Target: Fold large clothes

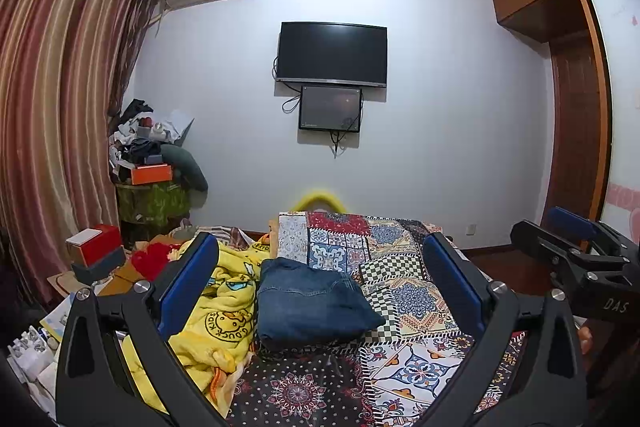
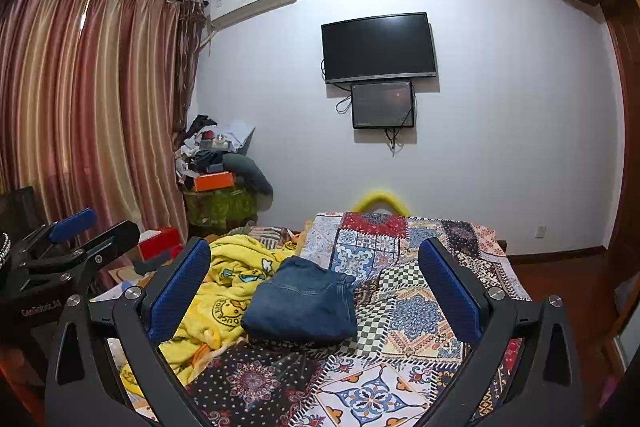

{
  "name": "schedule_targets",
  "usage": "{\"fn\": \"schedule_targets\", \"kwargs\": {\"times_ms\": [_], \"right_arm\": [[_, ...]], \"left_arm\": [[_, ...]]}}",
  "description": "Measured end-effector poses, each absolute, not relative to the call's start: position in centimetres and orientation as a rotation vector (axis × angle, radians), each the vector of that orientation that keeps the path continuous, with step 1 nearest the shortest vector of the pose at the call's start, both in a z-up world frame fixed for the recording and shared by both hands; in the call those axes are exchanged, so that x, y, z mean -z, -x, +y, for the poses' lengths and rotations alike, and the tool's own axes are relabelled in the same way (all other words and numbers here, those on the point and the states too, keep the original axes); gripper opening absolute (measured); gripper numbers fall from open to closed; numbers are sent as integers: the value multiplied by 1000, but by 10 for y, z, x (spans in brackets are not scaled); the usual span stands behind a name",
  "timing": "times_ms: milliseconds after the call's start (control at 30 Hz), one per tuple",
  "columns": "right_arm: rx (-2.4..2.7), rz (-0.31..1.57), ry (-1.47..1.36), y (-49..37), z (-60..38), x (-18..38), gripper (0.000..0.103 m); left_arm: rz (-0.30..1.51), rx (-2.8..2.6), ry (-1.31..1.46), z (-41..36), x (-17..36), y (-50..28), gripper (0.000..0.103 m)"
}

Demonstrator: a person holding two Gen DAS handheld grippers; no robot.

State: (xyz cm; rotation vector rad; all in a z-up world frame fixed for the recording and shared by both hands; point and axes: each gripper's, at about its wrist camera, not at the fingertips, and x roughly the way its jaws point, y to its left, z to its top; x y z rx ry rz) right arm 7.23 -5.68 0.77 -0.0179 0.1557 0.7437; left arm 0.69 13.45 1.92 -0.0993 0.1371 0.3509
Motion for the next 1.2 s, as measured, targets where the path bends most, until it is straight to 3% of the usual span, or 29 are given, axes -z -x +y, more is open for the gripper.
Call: {"fn": "schedule_targets", "kwargs": {"times_ms": [1200], "right_arm": [[-742, 181, 5, -79, -61, -8, 103]], "left_arm": [[164, -327, 132, 141, -15, -16, 103]]}}
